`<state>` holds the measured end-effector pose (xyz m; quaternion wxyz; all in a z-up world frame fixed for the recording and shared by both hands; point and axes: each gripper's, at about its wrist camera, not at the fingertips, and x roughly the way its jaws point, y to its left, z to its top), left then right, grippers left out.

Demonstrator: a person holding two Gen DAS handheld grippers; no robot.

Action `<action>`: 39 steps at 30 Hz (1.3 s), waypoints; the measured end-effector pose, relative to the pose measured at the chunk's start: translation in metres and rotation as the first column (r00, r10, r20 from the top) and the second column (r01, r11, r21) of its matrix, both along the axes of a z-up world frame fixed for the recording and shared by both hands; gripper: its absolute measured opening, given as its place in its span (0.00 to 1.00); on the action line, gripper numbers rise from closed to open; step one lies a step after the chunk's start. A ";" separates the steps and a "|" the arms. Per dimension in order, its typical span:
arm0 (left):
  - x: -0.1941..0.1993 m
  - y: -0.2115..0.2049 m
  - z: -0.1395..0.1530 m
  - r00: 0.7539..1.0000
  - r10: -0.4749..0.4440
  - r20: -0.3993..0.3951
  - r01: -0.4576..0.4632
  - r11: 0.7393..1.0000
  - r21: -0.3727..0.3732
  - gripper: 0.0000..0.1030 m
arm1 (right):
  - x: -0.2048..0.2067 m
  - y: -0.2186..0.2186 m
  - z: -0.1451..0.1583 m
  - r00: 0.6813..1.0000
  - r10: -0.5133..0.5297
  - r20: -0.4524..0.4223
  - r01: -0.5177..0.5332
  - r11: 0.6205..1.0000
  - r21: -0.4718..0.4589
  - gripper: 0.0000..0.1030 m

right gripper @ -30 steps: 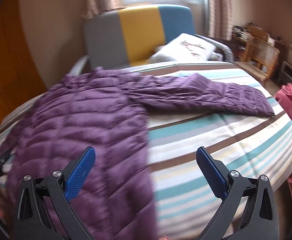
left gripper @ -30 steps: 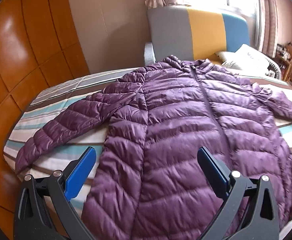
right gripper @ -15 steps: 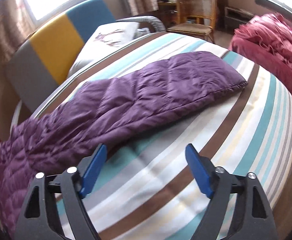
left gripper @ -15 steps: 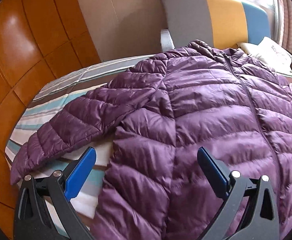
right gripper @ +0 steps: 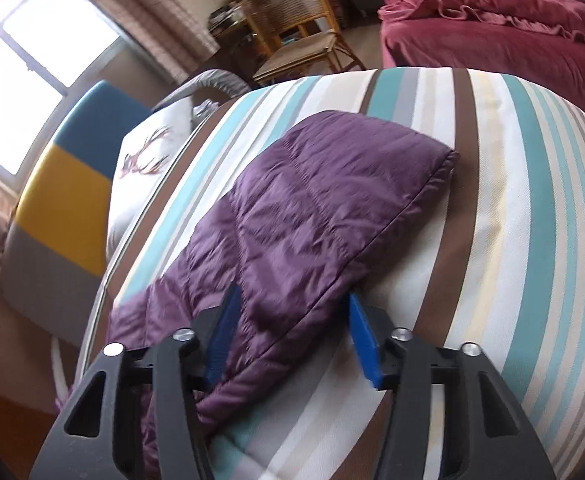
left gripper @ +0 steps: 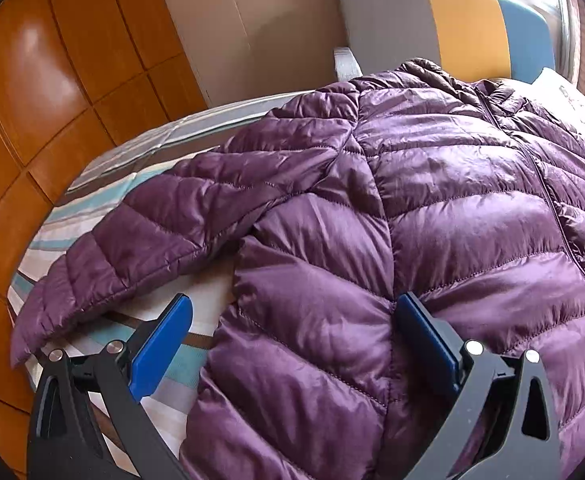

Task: Fold large clothes
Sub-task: 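Reach the right gripper to the jacket sleeve cuff and close on it, then lift the sleeve with the right gripper, lay it across the jacket body, open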

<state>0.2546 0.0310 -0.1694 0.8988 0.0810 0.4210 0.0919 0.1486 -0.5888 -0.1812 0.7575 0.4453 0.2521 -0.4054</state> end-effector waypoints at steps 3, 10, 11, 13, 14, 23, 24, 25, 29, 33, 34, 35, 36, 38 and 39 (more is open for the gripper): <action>0.000 0.005 -0.002 1.000 -0.001 -0.011 0.001 0.999 -0.037 0.98 | 0.002 -0.009 -0.005 1.000 -0.015 0.015 0.015 1.000 0.021 0.17; 0.001 0.017 -0.005 1.000 -0.001 -0.031 -0.003 0.992 -0.127 0.98 | 0.014 0.004 0.014 0.997 0.075 0.021 -0.073 0.995 -0.073 0.06; 0.001 0.017 -0.004 1.000 0.009 -0.026 -0.012 0.993 -0.120 0.98 | 0.016 0.006 0.019 0.996 0.089 0.023 -0.086 0.992 -0.094 0.06; -0.001 0.015 0.000 1.000 0.025 -0.013 -0.026 0.995 -0.095 0.98 | 0.021 0.013 0.029 0.992 0.124 0.019 -0.121 0.983 -0.135 0.06; -0.001 0.015 0.002 1.000 0.028 -0.001 -0.028 0.996 -0.079 0.98 | 0.024 0.018 0.036 0.989 0.146 0.013 -0.142 0.976 -0.163 0.05; 0.003 0.014 -0.005 0.999 0.033 -0.011 -0.033 0.999 -0.024 0.98 | 0.072 0.107 0.078 0.909 0.399 -0.119 -0.412 0.822 -0.393 0.05; 0.003 0.015 -0.005 0.999 0.033 -0.011 -0.034 0.999 -0.028 0.98 | 0.077 0.119 0.079 0.895 0.425 -0.135 -0.441 0.800 -0.407 0.05; 0.003 0.016 -0.006 0.999 0.034 -0.011 -0.034 0.999 -0.035 0.98 | 0.086 0.138 0.081 0.871 0.464 -0.161 -0.485 0.764 -0.425 0.05; 0.002 0.021 -0.007 0.999 0.036 -0.016 -0.038 0.997 -0.074 0.98 | 0.117 0.215 0.080 0.759 0.592 -0.270 -0.639 0.601 -0.480 0.05; 0.002 0.025 -0.009 0.999 0.036 -0.021 -0.038 0.994 -0.106 0.98 | 0.141 0.289 0.073 0.627 0.671 -0.396 -0.756 0.400 -0.518 0.05; 0.003 0.026 -0.010 0.999 0.036 -0.022 -0.038 0.993 -0.113 0.98 | 0.148 0.308 0.070 0.585 0.691 -0.424 -0.784 0.349 -0.514 0.05; 0.003 0.026 -0.010 0.999 0.036 -0.023 -0.038 0.992 -0.119 0.98 | 0.154 0.325 0.066 0.549 0.703 -0.452 -0.805 0.300 -0.512 0.05; 0.003 0.027 -0.010 0.999 0.035 -0.024 -0.038 0.991 -0.125 0.98 | 0.158 0.341 0.062 0.516 0.708 -0.481 -0.821 0.249 -0.514 0.05; 0.003 0.028 -0.011 0.999 0.035 -0.025 -0.038 0.990 -0.135 0.98 | 0.165 0.368 0.057 0.463 0.714 -0.526 -0.841 0.167 -0.514 0.05; 0.003 0.029 -0.011 0.999 0.035 -0.025 -0.038 0.990 -0.137 0.98 | 0.168 0.379 0.055 0.436 0.717 -0.543 -0.850 0.130 -0.511 0.05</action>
